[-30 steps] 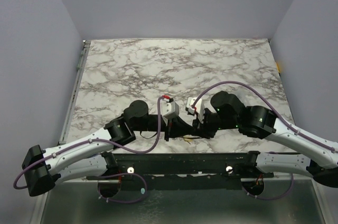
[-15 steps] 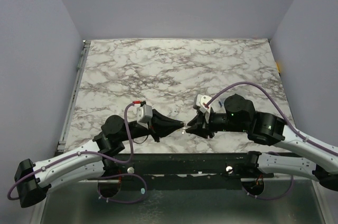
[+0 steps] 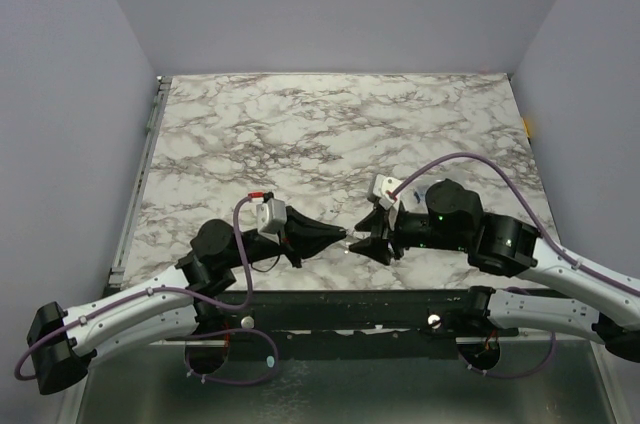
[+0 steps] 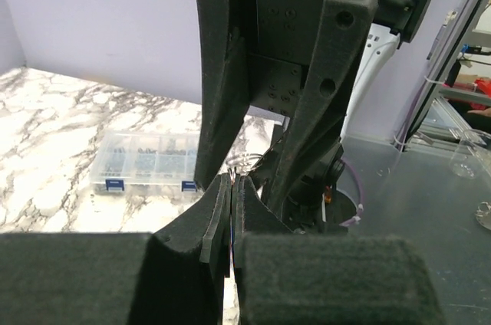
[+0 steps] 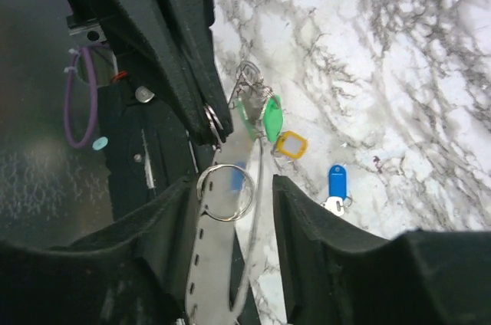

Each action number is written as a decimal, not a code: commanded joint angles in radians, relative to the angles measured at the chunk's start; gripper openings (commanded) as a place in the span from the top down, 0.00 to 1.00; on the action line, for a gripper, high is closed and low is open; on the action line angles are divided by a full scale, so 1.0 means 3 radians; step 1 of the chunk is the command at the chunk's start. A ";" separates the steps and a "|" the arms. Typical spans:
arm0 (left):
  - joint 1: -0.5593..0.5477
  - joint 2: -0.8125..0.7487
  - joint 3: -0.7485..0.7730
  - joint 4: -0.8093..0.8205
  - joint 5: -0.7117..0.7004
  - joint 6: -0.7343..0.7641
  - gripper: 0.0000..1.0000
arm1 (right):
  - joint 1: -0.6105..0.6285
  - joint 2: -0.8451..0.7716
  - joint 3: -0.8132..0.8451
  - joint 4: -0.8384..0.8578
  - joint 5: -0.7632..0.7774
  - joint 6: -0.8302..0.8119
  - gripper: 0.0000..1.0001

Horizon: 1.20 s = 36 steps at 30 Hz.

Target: Put the keys on the keyring

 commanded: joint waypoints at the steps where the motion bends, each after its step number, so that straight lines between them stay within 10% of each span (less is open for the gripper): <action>1: 0.0016 -0.0167 -0.0039 0.0217 -0.0154 0.0184 1.00 | -0.0016 -0.0157 0.0085 0.0369 0.0515 0.0369 0.46; 8: 0.0015 -0.0286 -0.0035 0.0139 -0.0493 0.0307 1.00 | -0.0016 -0.0031 0.0566 0.0850 0.2831 0.2710 0.41; 15: 0.0013 -0.0142 0.0032 0.0085 -0.0460 0.0293 1.00 | -0.0016 0.0909 0.1759 -0.0340 0.3079 0.4111 0.24; 36: 0.0013 -0.0119 -0.0034 0.0262 -0.0198 0.0284 1.00 | -0.0016 0.0900 0.1515 0.0502 0.2586 0.3991 0.19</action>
